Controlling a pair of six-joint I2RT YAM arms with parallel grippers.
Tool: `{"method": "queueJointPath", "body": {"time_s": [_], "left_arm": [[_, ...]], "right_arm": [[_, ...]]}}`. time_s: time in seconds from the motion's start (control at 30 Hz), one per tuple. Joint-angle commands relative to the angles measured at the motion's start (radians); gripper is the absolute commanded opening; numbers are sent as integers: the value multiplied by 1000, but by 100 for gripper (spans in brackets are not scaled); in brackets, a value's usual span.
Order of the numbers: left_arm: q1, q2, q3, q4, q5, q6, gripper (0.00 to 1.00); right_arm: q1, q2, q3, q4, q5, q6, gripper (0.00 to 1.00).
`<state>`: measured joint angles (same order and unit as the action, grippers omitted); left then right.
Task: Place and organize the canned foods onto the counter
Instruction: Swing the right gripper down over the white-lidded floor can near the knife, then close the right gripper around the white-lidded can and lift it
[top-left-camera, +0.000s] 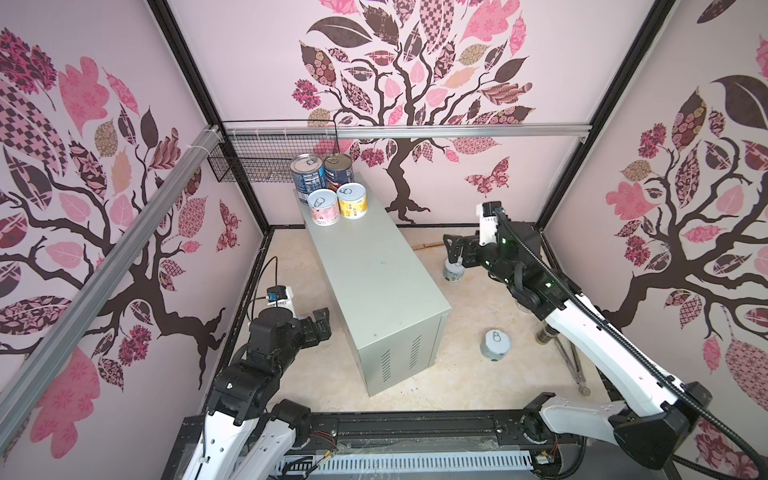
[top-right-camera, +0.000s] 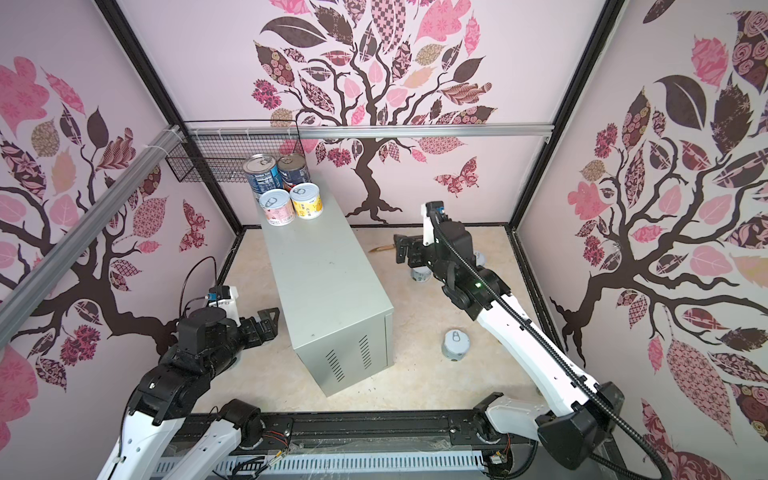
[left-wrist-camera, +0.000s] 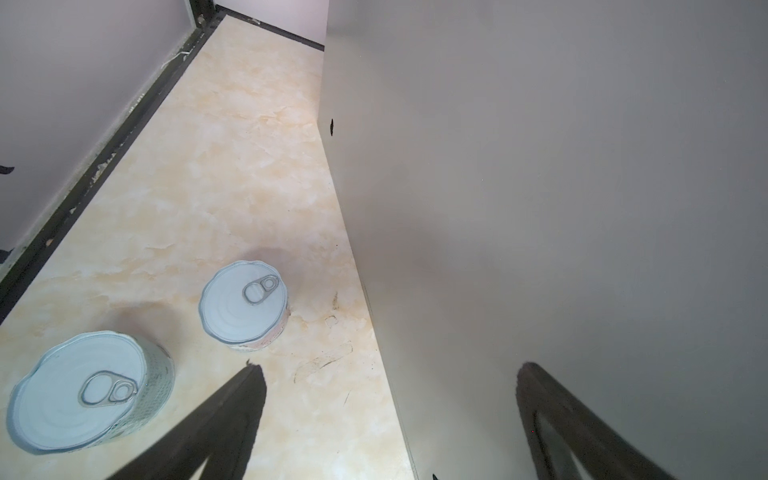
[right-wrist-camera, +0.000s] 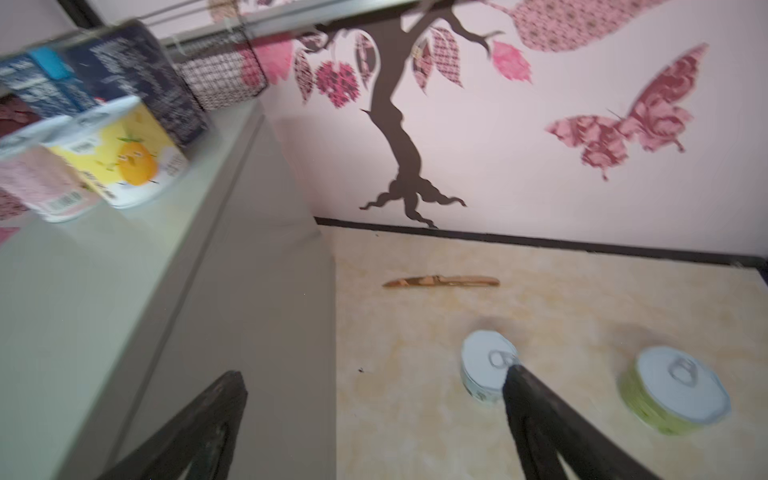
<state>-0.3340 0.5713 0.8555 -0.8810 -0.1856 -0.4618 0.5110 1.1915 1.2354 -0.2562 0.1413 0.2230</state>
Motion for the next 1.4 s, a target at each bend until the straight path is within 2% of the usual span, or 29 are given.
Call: {"method": "queueJointPath", "body": {"time_s": [0.0, 0.2, 0.47, 0.73, 0.93, 1.37], "left_arm": [[8, 24, 2, -17, -34, -18, 98], [134, 111, 23, -18, 72, -9, 98], [144, 231, -1, 57, 80, -97, 98], [153, 310, 7, 105, 30, -125, 98], [244, 341, -2, 116, 109, -118, 98], [247, 346, -35, 157, 154, -107, 98]], "right_arm": [[-41, -80, -103, 64, 53, 76, 100], [-161, -57, -266, 142, -14, 158, 100], [-168, 198, -291, 261, 0, 170, 100], [-169, 467, -189, 331, 39, 143, 100], [-169, 639, -89, 344, 54, 136, 100], [-169, 879, 120, 283, 102, 116, 100]]}}
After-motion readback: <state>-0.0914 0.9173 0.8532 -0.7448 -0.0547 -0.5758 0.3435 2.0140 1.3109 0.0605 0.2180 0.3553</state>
